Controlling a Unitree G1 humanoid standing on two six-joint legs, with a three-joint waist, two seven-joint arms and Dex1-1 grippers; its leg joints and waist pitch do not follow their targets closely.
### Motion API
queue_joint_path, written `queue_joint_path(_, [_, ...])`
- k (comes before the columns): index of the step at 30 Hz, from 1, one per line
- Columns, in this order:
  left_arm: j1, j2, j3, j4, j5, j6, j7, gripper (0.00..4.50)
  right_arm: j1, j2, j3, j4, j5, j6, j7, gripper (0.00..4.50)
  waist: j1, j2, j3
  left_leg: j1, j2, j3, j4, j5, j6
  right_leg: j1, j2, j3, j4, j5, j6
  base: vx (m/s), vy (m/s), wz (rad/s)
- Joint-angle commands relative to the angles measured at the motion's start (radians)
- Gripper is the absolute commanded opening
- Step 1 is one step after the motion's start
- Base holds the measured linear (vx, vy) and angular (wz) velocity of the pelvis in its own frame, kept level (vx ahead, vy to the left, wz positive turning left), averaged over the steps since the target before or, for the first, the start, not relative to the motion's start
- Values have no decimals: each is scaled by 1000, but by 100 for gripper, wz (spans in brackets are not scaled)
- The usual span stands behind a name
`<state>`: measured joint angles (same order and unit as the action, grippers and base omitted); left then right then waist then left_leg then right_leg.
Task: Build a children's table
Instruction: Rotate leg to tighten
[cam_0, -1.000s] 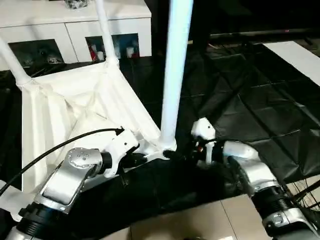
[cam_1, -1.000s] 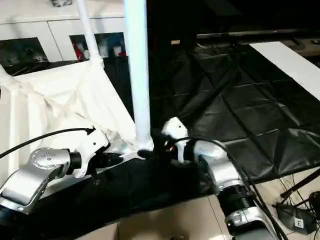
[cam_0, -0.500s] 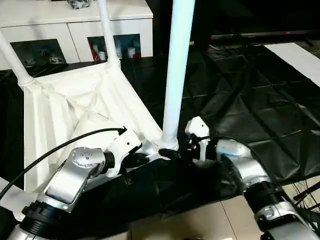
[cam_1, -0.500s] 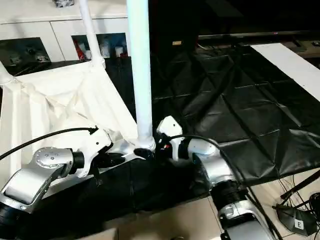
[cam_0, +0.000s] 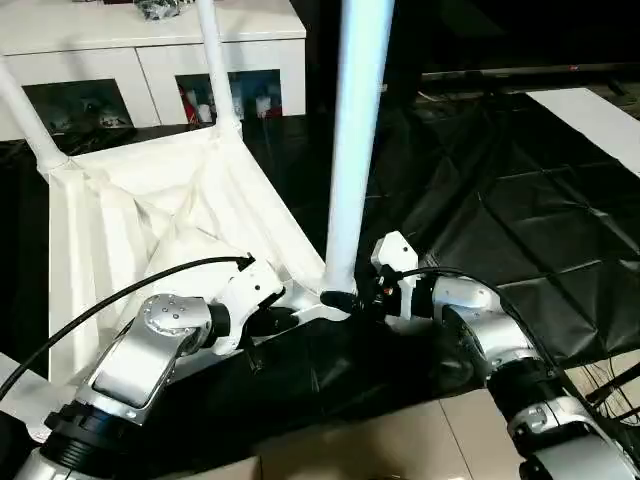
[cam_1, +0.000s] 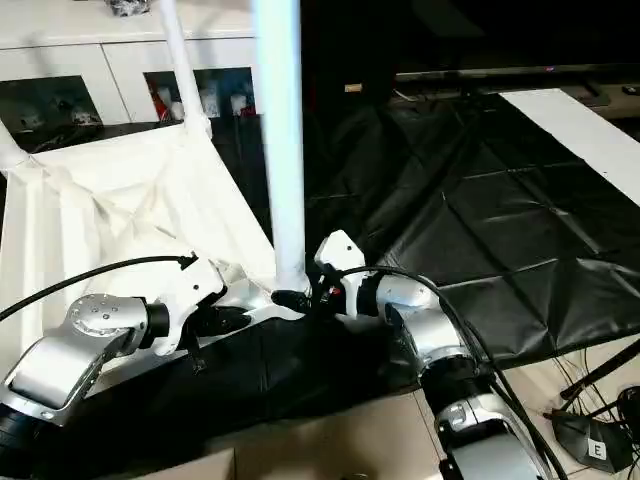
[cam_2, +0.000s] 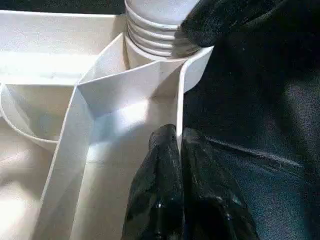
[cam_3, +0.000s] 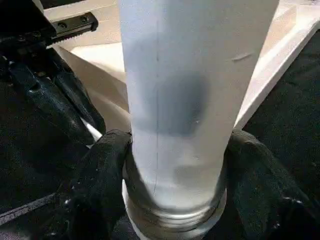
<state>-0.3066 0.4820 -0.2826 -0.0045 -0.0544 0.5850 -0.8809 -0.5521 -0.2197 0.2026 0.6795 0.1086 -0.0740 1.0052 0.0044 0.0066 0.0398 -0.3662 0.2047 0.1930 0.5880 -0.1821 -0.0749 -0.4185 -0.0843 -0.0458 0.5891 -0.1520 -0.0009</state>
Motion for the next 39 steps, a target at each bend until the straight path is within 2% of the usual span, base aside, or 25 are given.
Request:
queue_joint_path(1, [14, 2, -31, 28, 4, 24, -2, 0, -13, 2, 14, 21, -15, -8, 21, 260, 8, -9, -60, 4, 17, -8, -64, -230, 64, 52, -37, 27, -56, -258, -231, 0, 0, 0])
queue_joint_path(10, [7, -30, -10, 51, -29, 23, -4, 0, -17, 23, -2, 54, -14, -10, -23, 259, 5, -8, -59, 5, 16, -8, -66, -262, 51, 48, -36, 27, -59, -279, -227, 0, 0, 0])
queue_joint_path(11, [-13, -67, 0, 94, -40, 12, 11, 0, -26, 54, -23, 94, -29, -12, -130, 259, 4, -12, -58, 5, 17, -8, -67, -266, 46, 46, -36, 27, -62, -291, -222, 0, 0, 0])
queue_joint_path(12, [-22, -81, 2, 113, -41, 6, 18, 0, -31, 66, -30, 112, -36, -13, -174, 259, 1, -11, -56, 4, 14, -11, -70, -302, 27, 44, -36, 25, -65, -351, -206, 0, 0, 0])
queue_joint_path(13, [-42, -113, 12, 153, -41, -1, 44, 0, -35, 85, -41, 135, -48, -20, -249, 259, -1, -13, -55, 3, 14, -14, -72, -313, 20, 48, -36, 23, -67, -373, -196, 0, 0, 0])
queue_joint_path(14, [-42, -113, 12, 153, -41, -1, 44, 0, -35, 85, -41, 135, -48, -20, -249, 258, -4, -12, -55, 8, 14, -15, -71, -338, 6, 42, -35, 23, -70, -405, -182, 0, 0, 0])
queue_joint_path(16, [-84, -173, 29, 229, -36, -20, 101, 0, -41, 119, -65, 164, -52, -2, -358, 258, -8, -14, -54, 8, 13, -15, -72, -359, 5, 41, -36, 23, -75, -425, -172, 0, 0, 0])
queue_joint_path(17, [-116, -212, 36, 288, -27, -38, 145, 0, -42, 143, -80, 171, -51, 5, -426, 258, -6, -9, -56, 15, 12, -14, -68, -369, 2, 34, -36, 25, -79, -433, -168, 0, 0, 0])
queue_joint_path(19, [-141, -239, 41, 334, -18, -54, 181, 0, -43, 161, -91, 176, -50, 12, -472, 258, -6, -10, -55, 16, 10, -14, -69, -375, 0, 34, -34, 25, -79, -433, -165, 0, 0, 0])
queue_joint_path(20, [-171, -273, 53, 391, -11, -69, 226, 0, -48, 179, -100, 188, -60, 19, -543, 258, -5, -12, -52, 14, 6, -13, -71, -381, 1, 33, -33, 24, -84, -456, -151, 0, 0, 0])
queue_joint_path(21, [-209, -309, 67, 454, 2, -84, 293, 0, -56, 197, -103, 206, -78, 26, -623, 258, 0, -9, -53, 21, 4, -14, -69, -395, 1, 29, -33, 22, -89, -489, -135, 0, 0, 0])
queue_joint_path(22, [-238, -336, 78, 500, 9, -93, 339, 0, -65, 211, -107, 224, -91, 33, -694, 258, 0, -9, -53, 21, 4, -14, -69, -395, 1, 29, -33, 22, -89, -489, -135, 0, 0, 0])
queue_joint_path(23, [-238, -336, 78, 500, 9, -93, 339, 0, -65, 211, -107, 224, -91, 33, -694, 258, 3, -9, -54, 31, 2, -9, -65, -409, -1, 18, -30, 21, -95, -507, -127, 0, 0, 0])
queue_joint_path(24, [-284, -372, 91, 570, 28, -122, 409, 0, -88, 245, -134, 263, -85, 47, -805, 257, 4, -3, -55, 22, 0, -14, -69, -408, 2, 26, -32, 19, -94, -513, -112, 0, 0, 0])
queue_joint_path(27, [-312, -393, 90, 612, 38, -142, 427, 0, -106, 279, -161, 293, -65, 54, -859, 257, 5, -8, -58, 19, 1, -18, -72, -414, 7, 28, -34, 17, -94, -500, -101, 0, 0, 0])
queue_joint_path(28, [-322, -400, 88, 627, 43, -154, 429, 0, -112, 291, -154, 300, -74, 53, -863, 257, 6, -3, -58, 19, 1, -19, -73, -417, 10, 27, -35, 18, -95, -495, -102, 0, 0, 0])
queue_joint_path(30, [-334, -407, 82, 651, 50, -172, 425, 0, -118, 304, -136, 309, -96, 52, -863, 257, 7, -5, -60, 14, 2, -20, -75, -408, 18, 30, -35, 18, -93, -455, -113, 0, 0, 0])
queue_joint_path(32, [-329, -404, 70, 656, 56, -187, 406, 0, -103, 316, -146, 289, -68, 29, -796, 257, 8, -8, -59, 11, 4, -20, -77, -403, 25, 32, -36, 18, -90, -435, -123, 0, 0, 0])
queue_joint_path(34, [-324, -400, 65, 659, 57, -193, 393, 0, -99, 320, -163, 281, -48, 24, -785, 326, 9, -10, -58, 11, 4, -20, -77, -410, 31, 32, -38, 18, -93, -456, -120, 0, 0, 0])
queue_joint_path(36, [-319, -394, 57, 659, 59, -202, 374, 0, -98, 319, -168, 272, -41, 9, -772, 336, 8, -11, -57, 4, 3, -22, -79, -413, 33, 35, -42, 16, -97, -494, -107, 0, 0, 0])
queue_joint_path(38, [-310, -383, 46, 651, 62, -216, 348, 0, -99, 313, -174, 266, -38, 2, -760, 348, 5, -9, -55, 3, 2, -25, -81, -415, 30, 36, -44, 14, -99, -522, -98, 0, 0, 0])
queue_joint_path(39, [-298, -370, 31, 635, 66, -230, 318, 0, -99, 302, -174, 259, -38, -5, -745, 370, 1, -8, -55, 4, 3, -27, -81, -426, 29, 34, -44, 13, -103, -538, -93, 0, 0, 0])
